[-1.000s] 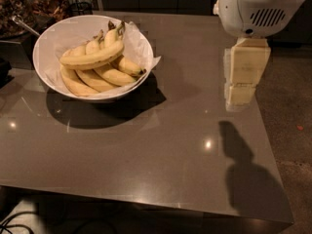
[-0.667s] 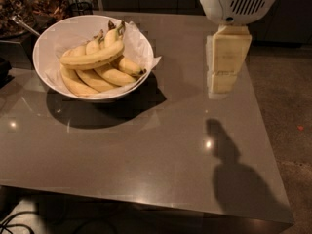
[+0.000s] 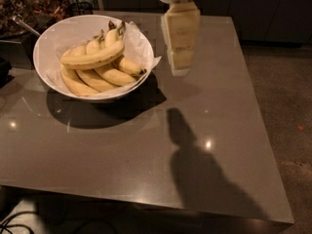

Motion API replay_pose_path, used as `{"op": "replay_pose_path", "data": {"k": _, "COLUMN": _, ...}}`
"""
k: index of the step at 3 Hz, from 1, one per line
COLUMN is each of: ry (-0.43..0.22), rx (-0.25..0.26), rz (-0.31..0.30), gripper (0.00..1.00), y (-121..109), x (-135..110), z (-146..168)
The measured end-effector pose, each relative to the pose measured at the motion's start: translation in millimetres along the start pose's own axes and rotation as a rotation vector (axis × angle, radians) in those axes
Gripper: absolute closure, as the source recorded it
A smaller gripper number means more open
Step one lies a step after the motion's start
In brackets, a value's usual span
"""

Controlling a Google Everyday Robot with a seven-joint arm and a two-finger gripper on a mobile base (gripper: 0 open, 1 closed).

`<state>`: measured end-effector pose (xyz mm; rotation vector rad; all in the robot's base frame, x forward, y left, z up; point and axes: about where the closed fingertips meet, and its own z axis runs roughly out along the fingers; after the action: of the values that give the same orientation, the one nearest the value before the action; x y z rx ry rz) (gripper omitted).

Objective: Pick banana from white bowl

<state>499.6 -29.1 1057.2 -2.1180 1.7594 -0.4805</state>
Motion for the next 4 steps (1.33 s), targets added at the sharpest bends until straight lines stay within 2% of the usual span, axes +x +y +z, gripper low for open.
{"op": "replay_pose_path", "data": {"k": 1, "ry": -0.024, "rx": -0.041, "rz": -0.082, "gripper": 0.0, "y": -18, "x": -25, "z": 23}}
{"op": "replay_pose_path", "data": {"k": 2, "ry": -0.039, "rx": -0.014, "rz": -0.082, "gripper": 0.0, "y": -23, "x": -30, "z": 21}}
{"op": "replay_pose_path", "data": {"k": 3, "ry": -0.083, "rx": 0.001, "rz": -0.108, "gripper": 0.0, "y": -36, "x": -53, "z": 26}}
{"op": "replay_pose_path", "data": {"k": 4, "ry": -0.117, "rx": -0.019, "rz": -0.164, "gripper": 0.04, "y": -52, "x": -83, "z": 41}}
